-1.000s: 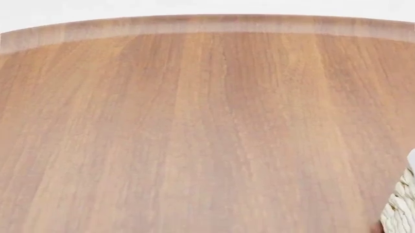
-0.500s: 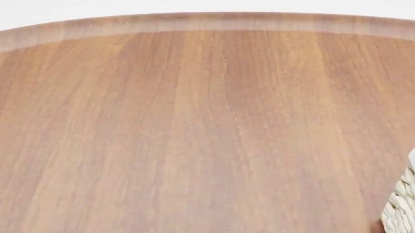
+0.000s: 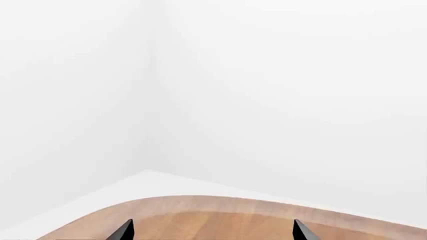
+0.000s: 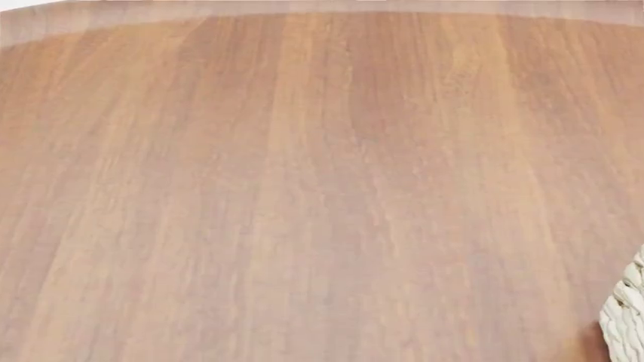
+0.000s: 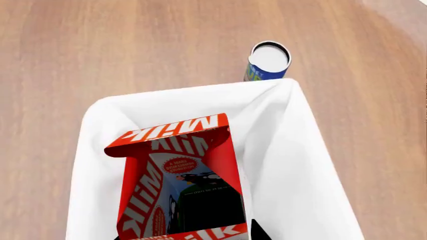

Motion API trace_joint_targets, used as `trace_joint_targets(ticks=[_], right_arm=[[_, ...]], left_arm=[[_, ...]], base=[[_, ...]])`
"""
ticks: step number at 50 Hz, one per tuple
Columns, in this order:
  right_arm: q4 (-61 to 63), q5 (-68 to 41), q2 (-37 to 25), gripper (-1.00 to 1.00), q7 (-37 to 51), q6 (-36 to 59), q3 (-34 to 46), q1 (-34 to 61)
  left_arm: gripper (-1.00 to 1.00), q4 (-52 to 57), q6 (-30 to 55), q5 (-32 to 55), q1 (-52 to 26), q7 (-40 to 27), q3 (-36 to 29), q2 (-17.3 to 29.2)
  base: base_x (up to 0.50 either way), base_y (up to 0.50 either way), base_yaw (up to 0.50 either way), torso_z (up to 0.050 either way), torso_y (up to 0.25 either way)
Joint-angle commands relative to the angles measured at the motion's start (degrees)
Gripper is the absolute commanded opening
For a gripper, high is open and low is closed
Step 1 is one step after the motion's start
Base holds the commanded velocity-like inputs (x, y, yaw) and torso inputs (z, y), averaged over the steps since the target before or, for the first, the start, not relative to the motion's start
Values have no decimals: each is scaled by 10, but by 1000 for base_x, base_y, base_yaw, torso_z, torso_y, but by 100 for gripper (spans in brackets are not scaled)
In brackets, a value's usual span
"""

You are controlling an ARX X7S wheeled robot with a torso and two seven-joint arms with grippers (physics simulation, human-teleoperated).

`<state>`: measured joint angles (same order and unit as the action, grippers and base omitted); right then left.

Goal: Pick the milk and place it in the basket.

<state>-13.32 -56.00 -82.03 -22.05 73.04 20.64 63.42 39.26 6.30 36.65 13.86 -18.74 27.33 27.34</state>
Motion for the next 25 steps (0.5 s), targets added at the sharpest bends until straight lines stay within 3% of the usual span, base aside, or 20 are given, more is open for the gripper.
trace_joint_targets(ticks=[1, 10, 17, 25], right_arm=[[3, 23, 10, -100, -20, -4, -18, 74], [2, 26, 12, -100, -24, -5, -17, 75], [2, 8, 5, -100, -14, -13, -26, 54], [2, -2, -1, -100, -11, -17, -31, 41]], left_arm=[[100, 1, -2, -7, 0, 15, 11, -11], [100, 3, -6, -18, 3, 15, 9, -11], [100, 3, -6, -16, 3, 16, 8, -11], [100, 2, -6, -11, 3, 15, 9, -11]], base=[[0, 0, -2, 0, 0], [0, 0, 0, 0, 0], [0, 0, 0, 0, -235], [0, 0, 0, 0, -11]])
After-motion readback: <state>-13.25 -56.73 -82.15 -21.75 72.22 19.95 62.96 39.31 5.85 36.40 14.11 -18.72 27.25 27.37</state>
